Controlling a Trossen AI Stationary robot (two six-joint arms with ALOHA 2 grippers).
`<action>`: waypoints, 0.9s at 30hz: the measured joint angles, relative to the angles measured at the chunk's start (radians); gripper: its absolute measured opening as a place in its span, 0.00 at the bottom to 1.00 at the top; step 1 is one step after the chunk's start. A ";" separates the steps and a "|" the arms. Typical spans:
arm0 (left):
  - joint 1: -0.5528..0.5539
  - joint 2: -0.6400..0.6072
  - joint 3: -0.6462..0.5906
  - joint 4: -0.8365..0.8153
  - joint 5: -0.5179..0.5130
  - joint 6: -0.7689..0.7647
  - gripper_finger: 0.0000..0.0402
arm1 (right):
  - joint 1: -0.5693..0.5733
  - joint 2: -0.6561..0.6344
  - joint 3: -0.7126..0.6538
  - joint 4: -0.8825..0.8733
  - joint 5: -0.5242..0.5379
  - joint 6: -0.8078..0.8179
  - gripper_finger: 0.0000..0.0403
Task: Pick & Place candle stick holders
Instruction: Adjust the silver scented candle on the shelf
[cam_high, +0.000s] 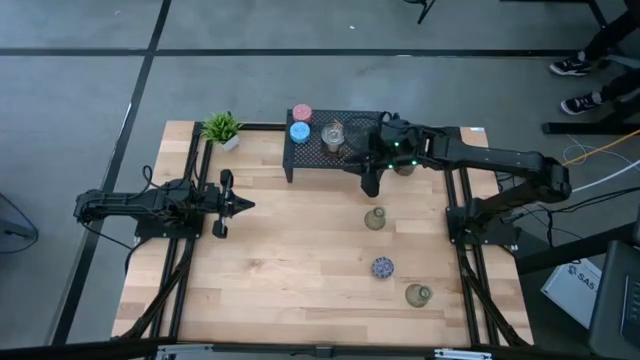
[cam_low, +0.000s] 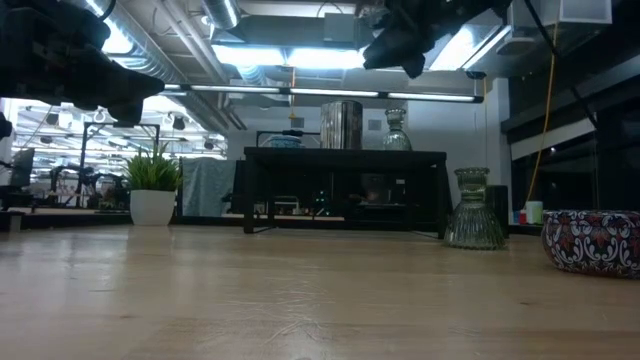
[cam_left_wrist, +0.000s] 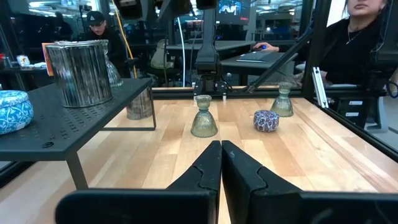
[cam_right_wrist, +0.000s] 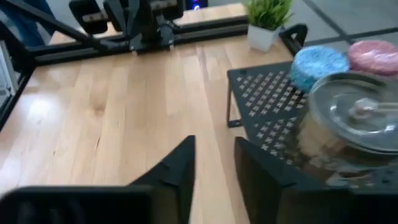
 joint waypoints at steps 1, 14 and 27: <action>0.000 0.000 0.000 0.000 0.000 0.000 0.01 | 0.002 0.010 0.000 0.005 -0.006 0.000 0.25; 0.000 0.000 0.000 0.000 0.000 0.000 0.01 | 0.033 0.101 0.000 0.080 -0.012 0.000 0.09; 0.000 0.000 0.000 0.001 0.000 0.000 0.02 | 0.033 0.147 0.123 0.005 -0.012 0.003 0.03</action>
